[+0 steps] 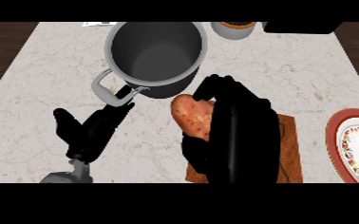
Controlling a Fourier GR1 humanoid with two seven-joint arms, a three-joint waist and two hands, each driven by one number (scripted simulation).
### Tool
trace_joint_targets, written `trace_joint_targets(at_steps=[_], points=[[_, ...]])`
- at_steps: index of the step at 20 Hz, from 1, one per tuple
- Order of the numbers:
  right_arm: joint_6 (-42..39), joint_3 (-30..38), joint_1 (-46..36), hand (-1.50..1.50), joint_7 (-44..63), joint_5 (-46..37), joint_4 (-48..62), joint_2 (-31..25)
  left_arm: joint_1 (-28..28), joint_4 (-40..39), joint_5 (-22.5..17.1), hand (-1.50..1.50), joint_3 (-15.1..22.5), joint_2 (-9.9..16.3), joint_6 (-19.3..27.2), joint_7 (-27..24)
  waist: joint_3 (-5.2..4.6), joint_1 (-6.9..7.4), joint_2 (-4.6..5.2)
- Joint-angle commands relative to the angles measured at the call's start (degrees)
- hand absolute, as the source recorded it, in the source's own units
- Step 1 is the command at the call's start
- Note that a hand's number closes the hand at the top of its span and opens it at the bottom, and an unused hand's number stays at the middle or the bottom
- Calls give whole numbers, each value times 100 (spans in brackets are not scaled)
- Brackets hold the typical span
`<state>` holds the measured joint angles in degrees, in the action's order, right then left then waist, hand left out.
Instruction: Pick the sweet potato from the cutting board and place it in the pot
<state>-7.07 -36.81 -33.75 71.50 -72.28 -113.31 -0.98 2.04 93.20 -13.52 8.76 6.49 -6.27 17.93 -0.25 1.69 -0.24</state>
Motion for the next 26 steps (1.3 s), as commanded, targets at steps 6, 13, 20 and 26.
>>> trace_joint_targets(at_steps=[6, 13, 20, 26], points=[[-75, 1274, -2033, 150, 1269, 1114, 1539, 93, 61, 4, -13, 0, 147, -108, -56, 80, 5, 134, 36], [695, 1872, -3348, 150, 573, 1776, 3736, 95, 178, -114, 39, 0, 62, -86, -56, 20, 9, 198, 79], [1790, 2091, -4032, 150, -352, 2097, 5790, 95, 207, -194, 85, 0, 125, -133, -114, -53, 8, 307, 131], [2918, 2570, -4088, 150, -1523, 2335, 7189, 96, 387, -66, 164, 0, 170, -201, -28, 10, 12, 424, 219]])
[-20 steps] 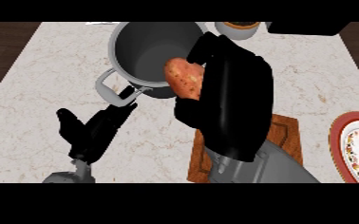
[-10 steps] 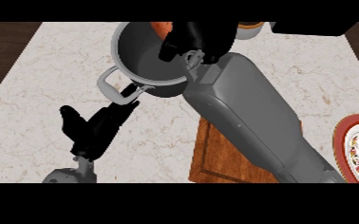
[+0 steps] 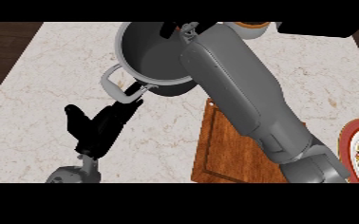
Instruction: Pick the sweet potato from the cutting board and place it in the pot
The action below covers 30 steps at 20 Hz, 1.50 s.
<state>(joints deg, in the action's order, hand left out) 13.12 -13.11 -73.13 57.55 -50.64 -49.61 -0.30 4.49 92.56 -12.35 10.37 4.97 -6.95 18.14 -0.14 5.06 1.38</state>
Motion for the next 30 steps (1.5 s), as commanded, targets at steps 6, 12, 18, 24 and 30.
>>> trace_joint_targets(at_steps=[6, 12, 18, 24, 30], points=[[1328, 81, -368, 150, -625, 901, 1854, 29, 270, -74, -53, 0, -59, 19, -103, 53, 0, 207, 76], [2445, 733, -123, -150, -1110, 1634, 2008, 30, 176, 25, 51, 0, 182, -21, -165, 78, 14, 369, 152], [3211, 1031, -105, -150, -2083, 2459, 1921, 29, 323, 21, 45, 0, 213, -141, -94, 156, 18, 446, 159], [4162, 990, -38, -150, -2949, 2838, 2064, 30, 316, -2, -18, 0, 141, -58, -184, 168, 12, 492, 142], [4626, 969, -105, -150, -3210, 2996, 2689, 29, 270, -299, 59, 0, -11, -56, -142, -104, 6, 184, 67]])
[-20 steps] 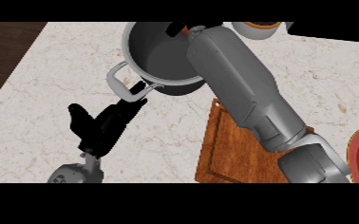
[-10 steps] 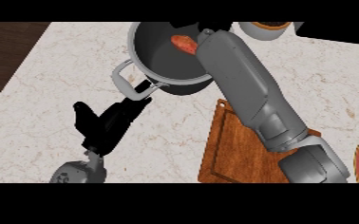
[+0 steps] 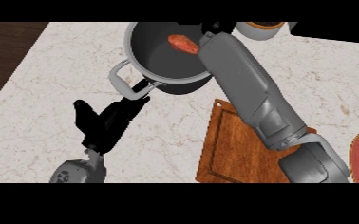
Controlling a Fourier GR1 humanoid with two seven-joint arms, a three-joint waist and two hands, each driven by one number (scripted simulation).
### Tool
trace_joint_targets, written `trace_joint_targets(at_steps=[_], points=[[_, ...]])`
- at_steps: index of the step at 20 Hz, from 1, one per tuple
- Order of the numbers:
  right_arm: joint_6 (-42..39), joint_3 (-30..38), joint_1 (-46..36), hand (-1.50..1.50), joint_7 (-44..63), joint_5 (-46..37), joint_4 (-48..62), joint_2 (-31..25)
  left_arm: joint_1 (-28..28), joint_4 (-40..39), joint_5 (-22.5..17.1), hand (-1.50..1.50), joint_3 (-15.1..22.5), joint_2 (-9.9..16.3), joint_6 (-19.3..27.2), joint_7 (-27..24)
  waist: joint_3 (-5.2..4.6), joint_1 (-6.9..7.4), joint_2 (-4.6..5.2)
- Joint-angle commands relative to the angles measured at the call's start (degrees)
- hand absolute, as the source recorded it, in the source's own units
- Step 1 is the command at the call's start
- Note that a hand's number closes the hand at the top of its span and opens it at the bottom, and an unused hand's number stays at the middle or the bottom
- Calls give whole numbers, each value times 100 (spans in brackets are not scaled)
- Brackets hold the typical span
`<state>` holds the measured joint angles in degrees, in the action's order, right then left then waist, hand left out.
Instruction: Pick the sweet potato from the cutting board and place it in the pot
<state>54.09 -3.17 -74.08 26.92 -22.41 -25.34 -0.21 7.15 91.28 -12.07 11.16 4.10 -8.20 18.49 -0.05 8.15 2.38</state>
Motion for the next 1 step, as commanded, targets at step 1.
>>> trace_joint_targets(at_steps=[1], points=[[476, 170, -88, -150, -224, 116, 384, 20, -170, 125, 80, 0, -16, -40, 131, -83, 2, -219, -66]])
